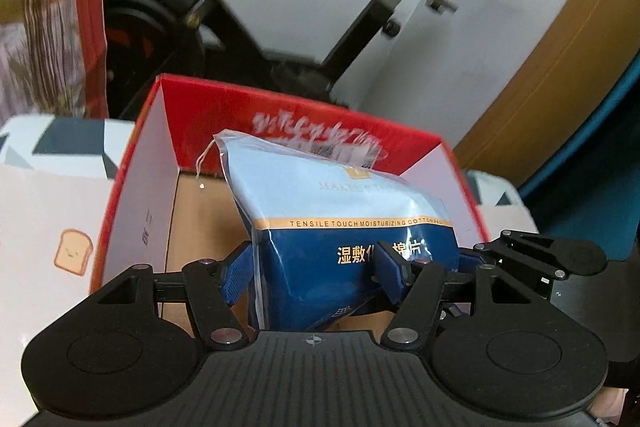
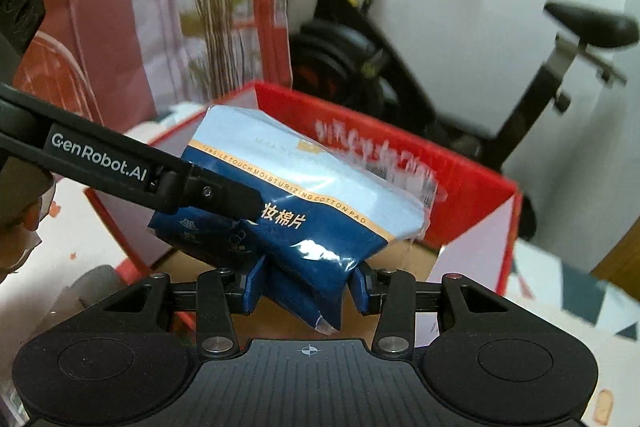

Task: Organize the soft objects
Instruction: 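Lower the bag into the red box and open the left tool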

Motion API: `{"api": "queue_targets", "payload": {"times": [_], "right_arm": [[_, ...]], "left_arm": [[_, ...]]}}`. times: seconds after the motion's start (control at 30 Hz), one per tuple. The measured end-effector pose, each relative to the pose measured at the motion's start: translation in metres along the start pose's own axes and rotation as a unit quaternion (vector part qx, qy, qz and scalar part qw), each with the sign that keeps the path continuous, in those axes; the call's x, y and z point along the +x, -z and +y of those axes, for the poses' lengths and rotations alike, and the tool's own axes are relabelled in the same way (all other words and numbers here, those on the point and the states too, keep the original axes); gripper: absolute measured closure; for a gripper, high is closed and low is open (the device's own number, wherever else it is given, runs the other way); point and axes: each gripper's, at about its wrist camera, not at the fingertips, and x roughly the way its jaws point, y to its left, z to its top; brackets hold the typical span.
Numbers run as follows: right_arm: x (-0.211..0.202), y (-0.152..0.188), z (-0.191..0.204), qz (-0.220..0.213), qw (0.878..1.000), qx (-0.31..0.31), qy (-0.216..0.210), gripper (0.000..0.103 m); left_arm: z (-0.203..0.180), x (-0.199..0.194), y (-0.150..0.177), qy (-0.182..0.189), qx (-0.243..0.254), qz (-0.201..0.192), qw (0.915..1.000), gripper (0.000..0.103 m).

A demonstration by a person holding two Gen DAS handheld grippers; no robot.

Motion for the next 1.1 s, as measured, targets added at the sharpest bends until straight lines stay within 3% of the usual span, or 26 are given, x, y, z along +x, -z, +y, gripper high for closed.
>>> {"api": "queue_targets", "payload": {"times": [0.53, 0.9, 0.97, 1.1], "right_arm": [[0.054, 0.005, -0.028, 0.128, 0.986, 0.094, -0.052, 0.063], [0.062, 0.016, -0.041, 0.162, 0.968, 0.182, -0.065, 0.061], [0.061, 0.018, -0.043, 0.165, 0.965, 0.196, -0.054, 0.052], [0.047, 0.016, -0.038, 0.149, 0.97, 0.19, -0.039, 0.045]], "left_arm": [[0.012, 0.041, 0.002, -0.012, -0.01, 0.105, 0.9944, 0.036], [0.007, 0.049, 0.007, -0.035, 0.004, 0.124, 0.9916, 0.036], [0.005, 0.046, 0.007, -0.043, 0.01, 0.117, 0.9922, 0.034], [0.001, 0.03, 0.007, -0.051, 0.014, 0.093, 0.9942, 0.029]]}}
